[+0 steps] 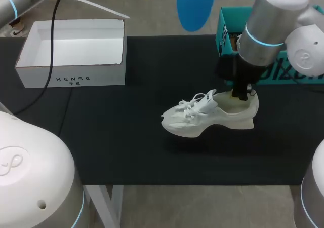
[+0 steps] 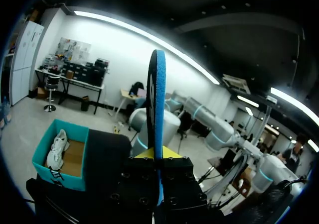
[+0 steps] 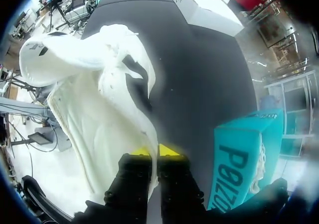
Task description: Take the shoe out of the shoebox, open the shoe tongue, remove and reinsert the insole, then place the shoe into the shoebox
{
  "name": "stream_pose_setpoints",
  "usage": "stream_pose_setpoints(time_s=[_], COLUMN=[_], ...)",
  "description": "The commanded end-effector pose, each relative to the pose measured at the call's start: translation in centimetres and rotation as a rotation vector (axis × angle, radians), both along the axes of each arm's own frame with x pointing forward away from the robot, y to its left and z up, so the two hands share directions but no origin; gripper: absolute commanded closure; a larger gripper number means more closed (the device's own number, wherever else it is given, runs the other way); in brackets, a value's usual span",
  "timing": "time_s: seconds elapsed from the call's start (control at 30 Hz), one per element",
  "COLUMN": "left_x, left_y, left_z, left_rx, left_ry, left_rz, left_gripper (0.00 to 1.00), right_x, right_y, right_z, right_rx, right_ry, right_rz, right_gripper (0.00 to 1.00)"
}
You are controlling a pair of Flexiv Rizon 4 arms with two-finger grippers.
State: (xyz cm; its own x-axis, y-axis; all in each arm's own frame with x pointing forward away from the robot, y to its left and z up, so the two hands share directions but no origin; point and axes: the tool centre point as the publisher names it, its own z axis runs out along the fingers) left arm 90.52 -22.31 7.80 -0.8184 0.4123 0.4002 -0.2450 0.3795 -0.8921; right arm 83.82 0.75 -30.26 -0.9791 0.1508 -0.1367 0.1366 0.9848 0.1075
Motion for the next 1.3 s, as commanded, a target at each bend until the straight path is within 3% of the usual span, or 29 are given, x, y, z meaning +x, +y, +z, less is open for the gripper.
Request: stream_pose_setpoints(time_s=[0.03,0.13,0.2,0.27,0.3,0.37,0.43,0.5,0.83,0.93,1.07,1.3], left_x=[0.1,0.1,0.1,0.1,0.1,0.1,0.1,0.1,0.1,0.1,0.1,0.1], left_y=[0.0,0.0,0.0,0.0,0.0,0.0,0.0,0.0,0.0,0.0,0.0,0.0], left_z=[0.0,0.0,0.0,0.0,0.0,0.0,0.0,0.0,0.0,0.0,0.0,0.0], left_rx=[0.001,0.001,0.001,0.001,0.001,0.001,0.001,0.001,0.001,0.001,0.001,0.001], left_ry=[0.0,0.0,0.0,0.0,0.0,0.0,0.0,0.0,0.0,0.0,0.0,0.0], left_rz=[-0.003,-0.003,-0.003,-0.003,-0.003,-0.003,-0.003,-0.003,-0.003,-0.003,-0.003,-0.003], left_gripper=[1.0,1.0,1.0,1.0,1.0,1.0,1.0,1.0,1.0,1.0,1.0,1.0], right_x=[0.0,-0.7,-1.5,-2.7,-3.3,-4.3,-5.1,-5.7,-7.1,-7.4,-7.9,-7.9], right_y=[0.0,-0.3,-0.7,-0.7,-0.7,-0.5,-0.4,-0.4,-2.3,-2.7,-3.3,-3.3], right_z=[0.1,-0.4,-1.3,-2.1,-2.4,-2.4,-2.4,-2.1,-1.5,-1.5,-1.3,-1.3], right_rx=[-0.001,-0.039,-0.145,-0.164,-0.214,-0.163,-0.18,-0.125,-0.002,0.004,0.05,0.05], right_ry=[-0.001,0.001,-0.053,-0.019,-0.045,-0.008,-0.027,-0.016,0.069,0.063,-0.012,-0.012], right_rz=[-0.001,-0.087,-0.199,-0.295,-0.332,-0.407,-0.485,-0.54,-0.827,-0.944,-1.205,-1.205], right_gripper=[1.0,1.0,1.0,1.0,1.0,1.0,1.0,1.0,1.0,1.0,1.0,1.0])
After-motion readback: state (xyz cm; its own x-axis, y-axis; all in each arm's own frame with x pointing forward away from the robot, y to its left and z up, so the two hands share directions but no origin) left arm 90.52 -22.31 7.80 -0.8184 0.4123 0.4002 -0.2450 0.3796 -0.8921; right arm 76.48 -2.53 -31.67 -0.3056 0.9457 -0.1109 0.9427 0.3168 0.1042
